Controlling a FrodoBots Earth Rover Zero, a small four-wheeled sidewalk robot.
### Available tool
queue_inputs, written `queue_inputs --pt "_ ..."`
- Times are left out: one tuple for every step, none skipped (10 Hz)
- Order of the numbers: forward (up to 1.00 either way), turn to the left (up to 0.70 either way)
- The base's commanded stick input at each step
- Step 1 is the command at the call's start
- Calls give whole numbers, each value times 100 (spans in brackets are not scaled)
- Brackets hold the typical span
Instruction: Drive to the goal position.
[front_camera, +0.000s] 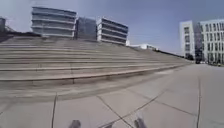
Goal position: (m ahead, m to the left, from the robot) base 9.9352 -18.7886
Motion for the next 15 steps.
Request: queue_inputs --pt "0 -45" --pt "0 -45" --pt "30 -32" --pt "100 0" --pt "100 0" --pt "100 0" --pt "100 0" --pt "100 0" --pt "100 0" --pt "100 0" --pt "100 0" --pt "100 0" --pt "100 0" --pt "100 0" --pt "100 0"
